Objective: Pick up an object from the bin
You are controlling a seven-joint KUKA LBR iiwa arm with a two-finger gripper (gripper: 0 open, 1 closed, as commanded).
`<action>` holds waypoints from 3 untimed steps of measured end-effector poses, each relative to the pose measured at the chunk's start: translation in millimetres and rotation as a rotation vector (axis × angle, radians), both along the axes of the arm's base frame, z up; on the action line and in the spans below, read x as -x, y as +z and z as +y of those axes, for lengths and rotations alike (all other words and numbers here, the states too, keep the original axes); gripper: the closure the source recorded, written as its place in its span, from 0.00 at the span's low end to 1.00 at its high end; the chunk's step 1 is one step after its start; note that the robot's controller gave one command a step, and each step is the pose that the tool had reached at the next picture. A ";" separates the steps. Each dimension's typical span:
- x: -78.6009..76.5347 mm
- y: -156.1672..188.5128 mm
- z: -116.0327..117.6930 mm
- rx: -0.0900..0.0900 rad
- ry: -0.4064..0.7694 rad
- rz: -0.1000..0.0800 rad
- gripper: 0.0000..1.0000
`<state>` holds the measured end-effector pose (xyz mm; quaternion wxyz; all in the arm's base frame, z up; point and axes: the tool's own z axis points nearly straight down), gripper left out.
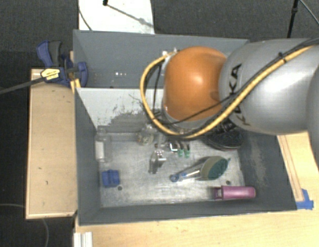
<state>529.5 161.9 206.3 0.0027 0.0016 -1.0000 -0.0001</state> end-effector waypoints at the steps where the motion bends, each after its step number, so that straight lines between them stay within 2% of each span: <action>1: -5.2 -137.4 75.7 0.012 0.263 -0.005 0.00; 2: 48.8 -105.4 78.0 -0.003 0.767 -0.007 0.00; 3: 33.8 -105.9 91.3 -0.004 0.558 -0.010 0.00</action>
Offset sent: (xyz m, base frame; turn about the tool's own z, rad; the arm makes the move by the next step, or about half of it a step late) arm 0.0021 0.0831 -0.1363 -0.2710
